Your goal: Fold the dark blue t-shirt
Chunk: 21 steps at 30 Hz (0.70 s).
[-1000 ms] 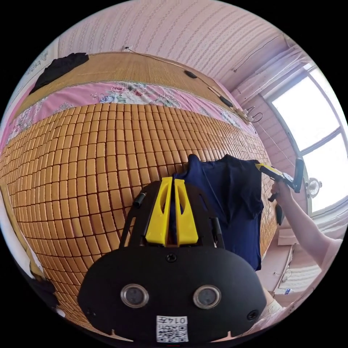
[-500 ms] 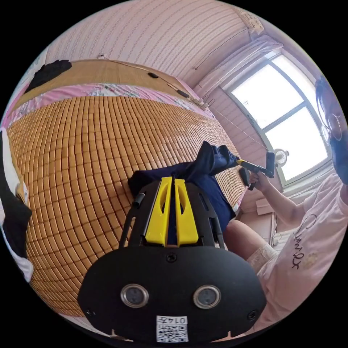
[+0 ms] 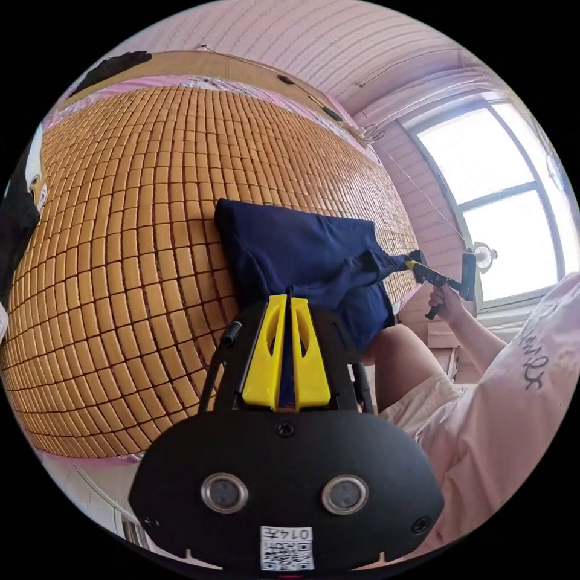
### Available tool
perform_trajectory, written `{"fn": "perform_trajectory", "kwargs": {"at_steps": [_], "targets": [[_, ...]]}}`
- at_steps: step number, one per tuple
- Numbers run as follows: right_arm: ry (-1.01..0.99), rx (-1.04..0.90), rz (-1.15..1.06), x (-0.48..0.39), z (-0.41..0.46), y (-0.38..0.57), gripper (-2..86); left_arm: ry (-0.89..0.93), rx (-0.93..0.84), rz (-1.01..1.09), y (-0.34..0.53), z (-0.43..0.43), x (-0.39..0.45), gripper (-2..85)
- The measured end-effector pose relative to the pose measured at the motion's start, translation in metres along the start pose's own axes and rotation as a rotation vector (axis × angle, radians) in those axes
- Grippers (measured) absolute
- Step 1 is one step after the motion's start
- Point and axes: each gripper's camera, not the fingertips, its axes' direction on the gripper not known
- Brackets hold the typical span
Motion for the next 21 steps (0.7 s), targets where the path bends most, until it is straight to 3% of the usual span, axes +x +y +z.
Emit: {"fn": "perform_trajectory", "kwargs": {"at_steps": [4,10,12,21], "targets": [[0.025,-0.037,-0.046,-0.017,-0.012,0.016,0.8,0.012,-0.004,0.056,0.023,-0.006,0.006,-1.0],[0.114,-0.262,-0.066,-0.026,0.043,0.057,0.8,-0.092,-0.132,0.034,0.070,0.064,-0.028,-0.8],[0.169,-0.321,-0.083,-0.033,0.054,0.062,0.5,-0.026,-0.057,0.012,0.081,0.069,-0.035,-0.8],[0.273,-0.139,-0.230,-0.091,0.006,0.071,0.1,-0.015,0.144,0.078,0.112,0.036,-0.023,-0.9]]}}
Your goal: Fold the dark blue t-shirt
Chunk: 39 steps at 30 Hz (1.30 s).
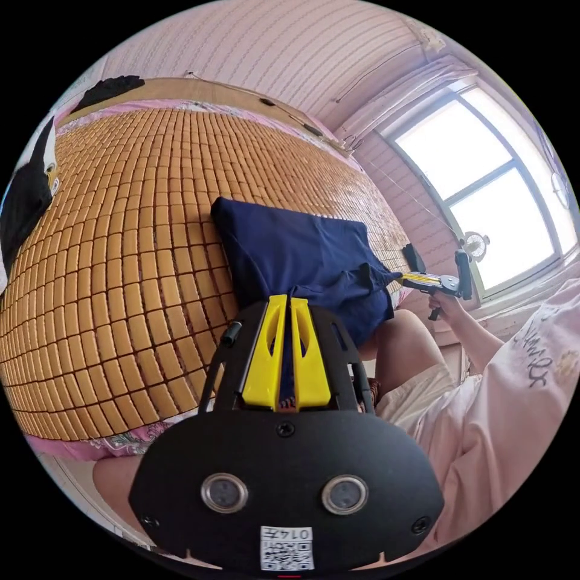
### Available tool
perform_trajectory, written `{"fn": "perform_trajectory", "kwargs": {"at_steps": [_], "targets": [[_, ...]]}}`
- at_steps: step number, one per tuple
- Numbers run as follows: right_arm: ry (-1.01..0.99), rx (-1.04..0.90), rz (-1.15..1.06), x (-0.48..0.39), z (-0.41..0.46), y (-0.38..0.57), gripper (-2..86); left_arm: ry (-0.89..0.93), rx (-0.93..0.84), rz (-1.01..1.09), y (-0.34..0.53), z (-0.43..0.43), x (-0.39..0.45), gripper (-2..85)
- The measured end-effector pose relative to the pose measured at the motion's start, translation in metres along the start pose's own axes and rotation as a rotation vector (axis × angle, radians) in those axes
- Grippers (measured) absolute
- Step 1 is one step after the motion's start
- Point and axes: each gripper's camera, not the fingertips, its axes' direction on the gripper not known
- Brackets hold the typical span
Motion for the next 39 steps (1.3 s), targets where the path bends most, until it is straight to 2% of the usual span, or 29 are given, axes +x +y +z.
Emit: {"fn": "perform_trajectory", "kwargs": {"at_steps": [2,4,10,11,15,18,23,27,28,30,31,34,39], "targets": [[0.024,0.067,0.003,-0.008,-0.019,0.004,0.2,-0.010,0.081,0.046,0.006,-0.017,0.013,-0.9],[0.025,0.062,-0.002,-0.014,-0.021,0.007,0.3,-0.019,0.081,0.077,0.015,-0.016,0.018,-0.8],[-0.033,-0.165,-0.011,-0.028,0.018,0.013,1.0,-0.115,-0.114,-0.038,0.057,0.044,-0.007,1.3],[-0.025,-0.190,0.006,-0.031,0.017,0.013,1.3,-0.103,-0.094,-0.054,0.062,0.044,-0.007,2.4],[0.016,-0.087,-0.041,-0.055,-0.010,0.009,4.7,-0.179,-0.020,-0.041,0.069,0.028,0.012,4.6],[-0.017,-0.008,-0.130,-0.085,-0.018,0.000,7.6,-0.197,-0.002,0.043,0.074,0.024,0.038,4.9],[0.002,-0.040,-0.189,-0.129,0.019,-0.028,13.8,-0.072,-0.045,0.125,0.059,0.071,0.069,7.1],[0.065,-0.127,-0.224,-0.145,0.046,-0.037,9.1,-0.135,-0.125,0.173,0.041,0.112,0.080,8.0],[0.063,-0.122,-0.243,-0.147,0.050,-0.035,6.9,-0.169,-0.171,0.180,0.039,0.125,0.080,6.7],[0.057,-0.098,-0.259,-0.145,0.044,-0.031,3.4,-0.227,-0.154,0.191,0.038,0.129,0.079,3.1],[0.036,-0.092,-0.280,-0.143,0.037,-0.027,1.8,-0.199,-0.176,0.208,0.037,0.128,0.080,0.5],[-0.056,-0.077,-0.378,-0.141,0.019,-0.006,1.0,-0.145,-0.198,0.255,0.044,0.114,0.085,-0.2],[-0.086,-0.197,-0.482,-0.142,0.023,0.027,3.7,-0.087,-0.348,0.295,0.060,0.111,0.085,3.8]]}}
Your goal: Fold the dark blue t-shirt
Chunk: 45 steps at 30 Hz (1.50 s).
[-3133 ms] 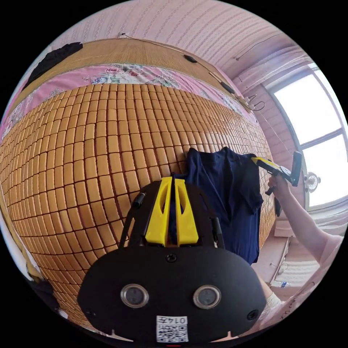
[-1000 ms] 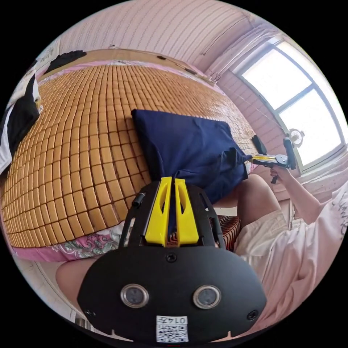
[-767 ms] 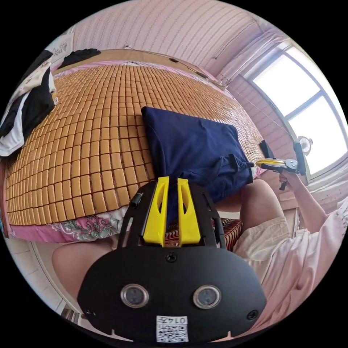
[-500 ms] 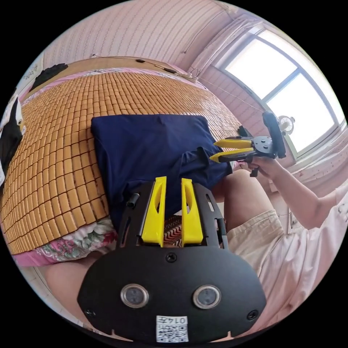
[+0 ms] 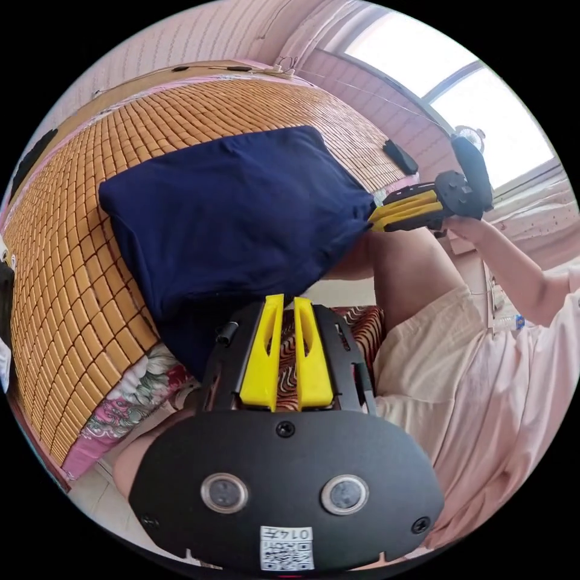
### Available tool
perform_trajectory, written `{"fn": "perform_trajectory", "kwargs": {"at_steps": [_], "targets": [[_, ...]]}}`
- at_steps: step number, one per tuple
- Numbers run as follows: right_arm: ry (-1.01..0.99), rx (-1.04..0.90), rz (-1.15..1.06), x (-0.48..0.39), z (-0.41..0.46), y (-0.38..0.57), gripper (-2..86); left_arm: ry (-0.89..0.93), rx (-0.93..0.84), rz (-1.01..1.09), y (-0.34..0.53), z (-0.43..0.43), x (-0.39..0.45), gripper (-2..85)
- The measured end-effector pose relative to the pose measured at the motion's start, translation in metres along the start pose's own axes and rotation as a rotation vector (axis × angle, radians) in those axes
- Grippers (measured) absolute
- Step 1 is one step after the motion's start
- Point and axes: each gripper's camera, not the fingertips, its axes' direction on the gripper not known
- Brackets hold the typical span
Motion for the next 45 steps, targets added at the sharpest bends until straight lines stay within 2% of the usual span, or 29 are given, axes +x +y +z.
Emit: {"fn": "perform_trajectory", "kwargs": {"at_steps": [2,6,9,11,14,17,19,21,25,28,34,39,43,45], "targets": [[0.005,-0.072,-0.045,-0.004,0.005,0.007,5.5,0.000,-0.054,0.012,0.003,-0.001,-0.001,5.5],[0.042,0.034,0.037,0.018,-0.005,0.009,6.7,0.020,-0.035,0.000,-0.002,-0.019,-0.011,6.0],[0.069,0.207,0.255,0.065,-0.016,0.008,10.6,-0.063,0.069,-0.063,-0.018,-0.042,-0.036,6.2],[0.098,0.355,0.457,0.109,-0.020,0.009,15.1,-0.081,0.208,-0.179,-0.034,-0.055,-0.074,6.8],[0.081,0.459,0.639,0.159,-0.013,0.008,15.9,0.037,0.374,-0.361,-0.055,-0.065,-0.128,8.3],[0.023,0.456,0.740,0.203,0.007,0.003,15.0,-0.062,0.445,-0.460,-0.080,-0.064,-0.161,9.2],[-0.025,0.448,0.763,0.221,0.020,-0.002,13.1,-0.061,0.362,-0.482,-0.101,-0.050,-0.178,11.1],[-0.120,0.445,0.758,0.234,0.033,-0.007,10.1,0.021,0.261,-0.499,-0.119,-0.030,-0.192,11.6],[-0.120,0.440,0.752,0.246,0.037,-0.002,2.8,-0.032,0.246,-0.544,-0.124,-0.024,-0.201,2.7],[-0.203,0.572,0.705,0.254,0.022,0.003,1.0,0.048,0.346,-0.549,-0.120,-0.032,-0.208,-0.5],[-0.164,0.588,0.657,0.269,0.001,-0.031,0.7,-0.074,0.388,-0.451,-0.152,-0.045,-0.201,-0.9],[-0.138,0.559,0.729,0.291,-0.003,-0.067,1.2,-0.110,0.443,-0.500,-0.176,-0.049,-0.216,0.1],[0.005,0.514,0.813,0.289,-0.015,-0.087,1.4,-0.130,0.367,-0.547,-0.182,-0.036,-0.226,5.7],[0.060,0.548,0.746,0.271,-0.028,-0.091,1.1,-0.184,0.398,-0.491,-0.175,-0.041,-0.212,6.3]]}}
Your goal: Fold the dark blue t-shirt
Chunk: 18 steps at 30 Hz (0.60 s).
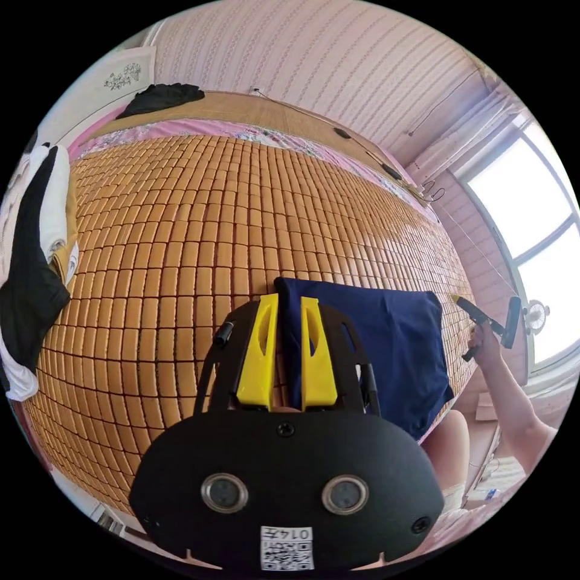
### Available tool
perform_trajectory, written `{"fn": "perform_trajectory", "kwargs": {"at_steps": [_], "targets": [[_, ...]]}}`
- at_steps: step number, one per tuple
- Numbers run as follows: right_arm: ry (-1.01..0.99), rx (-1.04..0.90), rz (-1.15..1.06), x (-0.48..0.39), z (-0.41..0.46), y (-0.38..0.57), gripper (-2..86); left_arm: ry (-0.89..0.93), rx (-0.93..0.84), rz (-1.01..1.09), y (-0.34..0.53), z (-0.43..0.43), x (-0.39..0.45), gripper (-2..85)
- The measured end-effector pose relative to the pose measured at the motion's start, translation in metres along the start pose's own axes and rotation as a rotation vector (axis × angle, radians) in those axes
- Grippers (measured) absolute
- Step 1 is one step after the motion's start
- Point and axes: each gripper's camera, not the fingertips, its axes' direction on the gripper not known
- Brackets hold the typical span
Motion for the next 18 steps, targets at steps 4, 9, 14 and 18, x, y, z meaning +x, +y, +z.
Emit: {"fn": "perform_trajectory", "kwargs": {"at_steps": [4,9,14,18], "targets": [[-0.060,-0.068,-0.358,-0.075,-0.002,0.027,0.1,0.081,-0.031,0.331,0.052,-0.009,0.057,5.1],[-0.125,-0.248,-0.637,-0.173,0.045,0.024,-0.3,0.277,-0.143,0.474,0.133,0.021,0.133,5.3],[0.083,-0.375,-0.664,-0.234,0.100,-0.026,-0.4,0.150,-0.153,0.543,0.186,0.054,0.162,4.8],[0.049,-0.488,-0.619,-0.237,0.128,-0.046,-0.4,0.140,-0.136,0.627,0.204,0.057,0.169,1.6]]}}
